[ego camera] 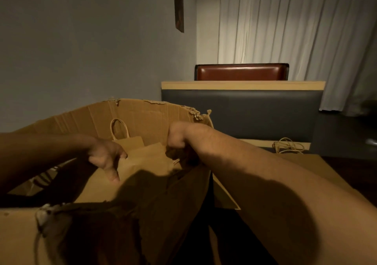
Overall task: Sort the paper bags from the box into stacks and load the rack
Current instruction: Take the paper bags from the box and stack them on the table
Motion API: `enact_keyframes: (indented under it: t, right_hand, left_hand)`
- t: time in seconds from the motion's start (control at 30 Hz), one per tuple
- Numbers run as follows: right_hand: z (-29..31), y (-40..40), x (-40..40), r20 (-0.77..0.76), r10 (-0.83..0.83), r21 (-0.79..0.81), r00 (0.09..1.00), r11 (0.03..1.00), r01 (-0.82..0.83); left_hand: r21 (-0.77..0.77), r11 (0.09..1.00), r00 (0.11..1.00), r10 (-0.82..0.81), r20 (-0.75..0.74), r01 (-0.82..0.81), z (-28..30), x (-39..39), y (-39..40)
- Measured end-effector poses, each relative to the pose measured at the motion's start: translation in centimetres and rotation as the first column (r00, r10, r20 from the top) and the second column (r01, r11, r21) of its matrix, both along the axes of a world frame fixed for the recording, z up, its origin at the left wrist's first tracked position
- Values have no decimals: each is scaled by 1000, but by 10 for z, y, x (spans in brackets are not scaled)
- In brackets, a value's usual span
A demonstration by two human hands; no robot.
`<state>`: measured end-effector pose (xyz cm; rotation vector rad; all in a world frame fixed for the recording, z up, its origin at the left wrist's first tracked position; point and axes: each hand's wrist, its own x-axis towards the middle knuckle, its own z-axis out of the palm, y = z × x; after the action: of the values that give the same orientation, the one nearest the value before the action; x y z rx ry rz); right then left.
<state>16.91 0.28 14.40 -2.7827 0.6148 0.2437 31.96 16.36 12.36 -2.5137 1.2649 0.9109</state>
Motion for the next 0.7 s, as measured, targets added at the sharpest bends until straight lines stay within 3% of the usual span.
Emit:
enact_keyframes:
  t: [0.13, 0.2, 0.27, 0.3, 0.37, 0.43, 0.5, 0.53, 0.6, 0.63, 0.7]
  right_hand:
    - [3, 1, -3, 163, -51, 74, 985, 996, 39]
    - [2, 1, -3, 276, -86, 98, 957, 993, 61]
    - [4, 5, -4, 421, -127, 139, 898, 987, 74]
    - [7, 5, -5, 499, -161, 193, 851, 979, 72]
    - [16, 11, -13, 649, -229, 313, 726, 950, 20]
    - [29, 17, -29, 791, -264, 342, 552, 939, -42]
    - [42, 21, -49, 868, -282, 354, 409, 929, -111]
    - [48, 24, -61, 870, -294, 380, 396, 911, -159]
    - [61, 32, -86, 820, -307, 480, 484, 829, -287]
    - [68, 36, -98, 789, -307, 537, 533, 766, -353]
    - [81, 46, -127, 793, -333, 583, 511, 657, -477]
  left_hand:
    - [-293, 952, 995, 96, -5, -94, 27, -8, 10]
    - [-207, 962, 979, 156, -129, -180, 43, -21, 18]
    - [-56, 978, 971, 191, -146, -201, 52, -39, 28]
    - [-78, 977, 974, 191, -120, -201, 56, -45, 31]
    - [-263, 945, 981, 181, -75, -194, 70, -56, 42]
    - [-557, 798, 972, 217, -94, -231, 94, -61, 55]
    - [-788, 542, 952, 238, -192, -294, 125, -74, 70]
    - [-857, 408, 946, 207, -251, -316, 139, -85, 75]
    - [-919, 168, 934, 81, -348, -357, 160, -110, 78]
    - [-918, 90, 922, 14, -386, -385, 165, -126, 75]
    - [-902, 29, 900, -62, -431, -430, 166, -161, 61]
